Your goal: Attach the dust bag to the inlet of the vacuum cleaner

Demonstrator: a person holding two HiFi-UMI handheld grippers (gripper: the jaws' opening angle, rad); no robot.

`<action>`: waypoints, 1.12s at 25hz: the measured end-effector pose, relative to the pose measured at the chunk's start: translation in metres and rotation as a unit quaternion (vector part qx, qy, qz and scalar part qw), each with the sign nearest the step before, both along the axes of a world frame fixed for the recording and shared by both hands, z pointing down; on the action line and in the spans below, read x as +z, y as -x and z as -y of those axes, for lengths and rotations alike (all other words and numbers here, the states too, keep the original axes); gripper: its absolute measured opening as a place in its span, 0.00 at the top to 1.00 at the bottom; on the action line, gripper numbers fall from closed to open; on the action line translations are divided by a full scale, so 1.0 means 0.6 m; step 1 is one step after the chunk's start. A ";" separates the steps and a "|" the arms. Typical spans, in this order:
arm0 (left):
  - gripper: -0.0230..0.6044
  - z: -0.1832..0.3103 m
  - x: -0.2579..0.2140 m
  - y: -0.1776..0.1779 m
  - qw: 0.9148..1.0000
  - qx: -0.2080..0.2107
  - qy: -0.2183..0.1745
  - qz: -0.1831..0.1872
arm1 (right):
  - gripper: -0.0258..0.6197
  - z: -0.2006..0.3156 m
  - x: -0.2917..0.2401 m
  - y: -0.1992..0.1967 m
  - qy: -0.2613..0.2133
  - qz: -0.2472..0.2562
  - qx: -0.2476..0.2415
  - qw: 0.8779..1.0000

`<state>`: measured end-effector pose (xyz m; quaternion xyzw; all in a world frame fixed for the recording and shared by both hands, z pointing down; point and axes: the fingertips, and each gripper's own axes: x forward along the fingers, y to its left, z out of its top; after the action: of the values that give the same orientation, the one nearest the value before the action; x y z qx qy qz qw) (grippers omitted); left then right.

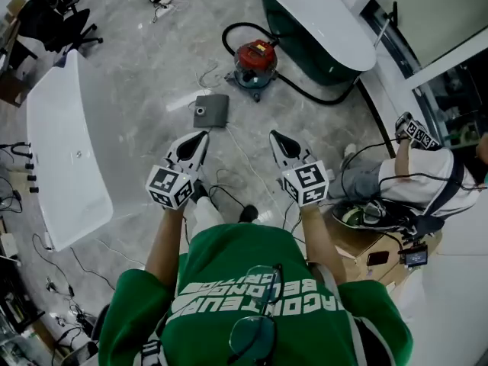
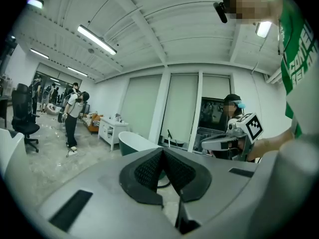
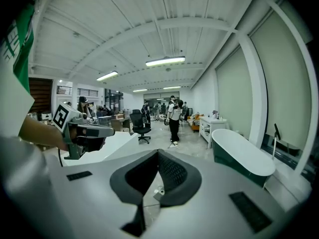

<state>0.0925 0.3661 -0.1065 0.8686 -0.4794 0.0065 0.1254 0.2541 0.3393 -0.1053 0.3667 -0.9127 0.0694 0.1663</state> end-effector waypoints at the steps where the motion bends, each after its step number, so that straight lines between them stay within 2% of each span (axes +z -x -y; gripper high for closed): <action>1: 0.96 0.008 0.000 0.008 1.000 0.004 0.000 0.000 | 0.95 0.005 -0.002 0.007 -0.002 0.001 0.005 1.000; 8: 0.96 0.064 0.003 0.076 0.999 0.033 -0.005 0.001 | 0.95 0.040 -0.007 0.060 -0.006 -0.002 0.038 0.999; 22: 0.96 0.155 0.044 0.294 0.998 0.069 0.012 -0.010 | 0.95 0.113 0.017 0.240 0.011 -0.019 0.089 0.996; 28: 0.96 0.189 0.063 0.338 0.996 0.086 0.020 -0.007 | 0.95 0.130 0.030 0.280 0.017 -0.024 0.101 0.994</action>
<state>-0.1103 0.2525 -0.0690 0.9040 -0.4017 0.0209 0.1448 0.0858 0.2611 -0.0876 0.4554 -0.8657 0.0925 0.1863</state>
